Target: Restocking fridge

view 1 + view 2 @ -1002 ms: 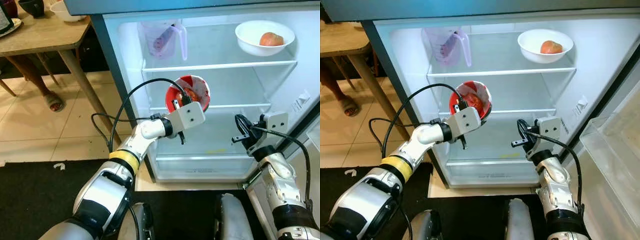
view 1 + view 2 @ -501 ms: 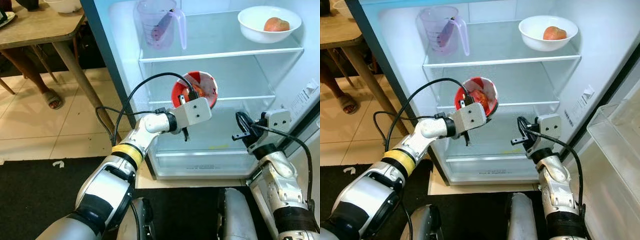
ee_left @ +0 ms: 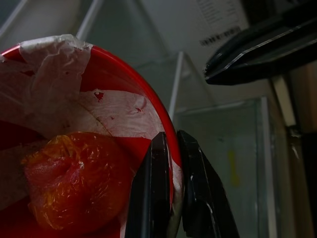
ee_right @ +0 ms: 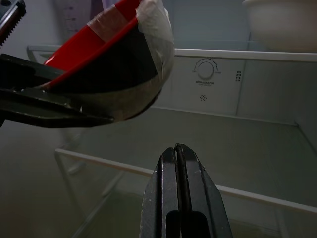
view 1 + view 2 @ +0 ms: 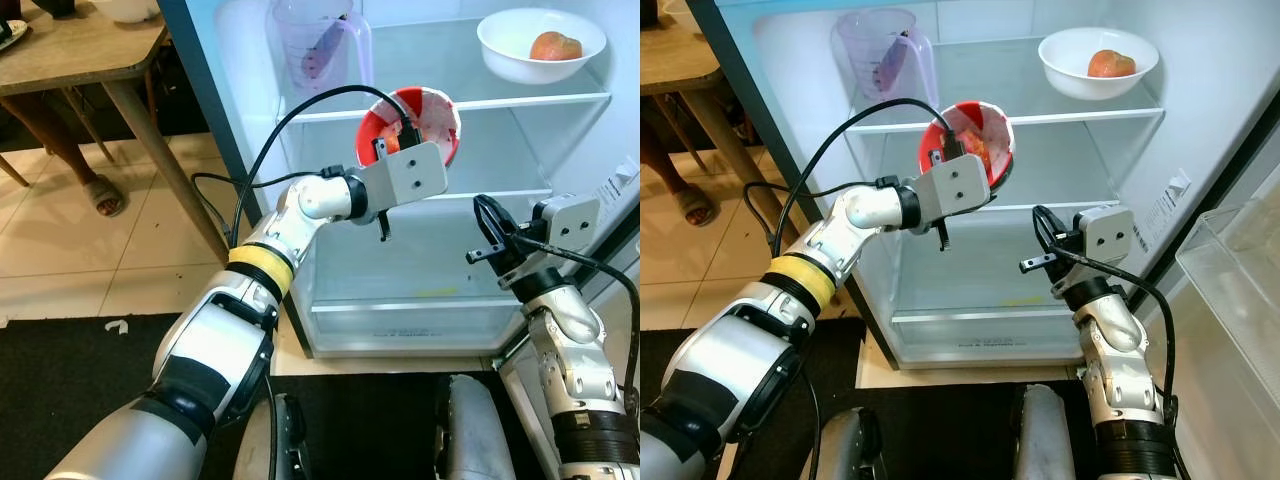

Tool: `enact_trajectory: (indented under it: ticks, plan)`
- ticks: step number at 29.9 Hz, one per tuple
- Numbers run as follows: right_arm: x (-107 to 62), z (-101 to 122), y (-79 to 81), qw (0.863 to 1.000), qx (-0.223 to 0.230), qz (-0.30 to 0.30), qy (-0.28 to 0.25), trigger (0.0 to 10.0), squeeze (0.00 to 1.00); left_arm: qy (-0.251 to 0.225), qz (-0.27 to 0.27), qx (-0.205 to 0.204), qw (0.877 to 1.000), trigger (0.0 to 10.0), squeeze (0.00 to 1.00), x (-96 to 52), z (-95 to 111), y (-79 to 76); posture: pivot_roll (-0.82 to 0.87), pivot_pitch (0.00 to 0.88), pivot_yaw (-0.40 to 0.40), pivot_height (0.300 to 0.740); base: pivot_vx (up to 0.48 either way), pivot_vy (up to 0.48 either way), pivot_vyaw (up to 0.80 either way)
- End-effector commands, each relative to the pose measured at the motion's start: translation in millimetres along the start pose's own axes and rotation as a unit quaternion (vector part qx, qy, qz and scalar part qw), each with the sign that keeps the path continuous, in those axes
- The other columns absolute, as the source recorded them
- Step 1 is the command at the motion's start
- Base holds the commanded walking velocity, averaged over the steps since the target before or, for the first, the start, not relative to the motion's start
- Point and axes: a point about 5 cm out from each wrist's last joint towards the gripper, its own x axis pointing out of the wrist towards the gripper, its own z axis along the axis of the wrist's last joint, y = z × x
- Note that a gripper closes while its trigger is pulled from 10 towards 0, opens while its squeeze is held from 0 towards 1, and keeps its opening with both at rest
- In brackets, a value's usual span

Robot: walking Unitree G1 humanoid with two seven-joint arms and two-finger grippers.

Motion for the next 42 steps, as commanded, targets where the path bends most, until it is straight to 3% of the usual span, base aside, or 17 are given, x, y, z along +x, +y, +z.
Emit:
enact_trajectory:
  ticks: [1,8,18,27,35,42]
  plan:
    - [-3.4,-2,2.9,1.000,0.005,0.009,0.009,10.0,0.00,-0.005,-0.001,0.028,1.000,10.0,0.00,-4.8,11,11.9,-0.09,0.244,0.109,0.555,0.000,0.000,0.00]
    - [-2.8,2,2.7,1.000,-0.008,0.015,0.011,10.0,0.00,0.031,0.016,0.057,0.998,10.0,0.00,-12.1,11,30.0,-0.08,0.246,0.110,0.555,0.000,0.000,0.00]
    - [-3.7,6,-0.5,1.000,-0.021,0.003,0.006,10.0,0.00,0.056,0.043,0.060,0.996,10.0,0.00,-14.0,12,43.4,-0.08,0.268,0.121,0.555,0.000,0.000,0.00]
    - [-5.6,26,-2.2,0.999,-0.033,-0.006,-0.021,10.0,0.00,0.071,0.074,0.069,0.992,10.0,0.00,-12.5,27,62.3,-0.11,0.309,0.135,0.555,0.000,0.000,0.00]
    - [-5.6,30,1.9,0.999,-0.033,-0.002,-0.024,10.0,0.00,0.053,0.121,0.066,0.989,10.0,0.00,-16.6,45,82.0,-0.11,0.319,0.137,0.555,0.000,0.000,0.00]
    - [-6.1,31,3.3,0.999,-0.032,-0.001,-0.022,10.0,0.00,0.011,0.110,0.054,0.992,10.0,0.00,-16.6,59,85.8,-0.11,0.316,0.135,0.555,0.000,0.000,0.00]
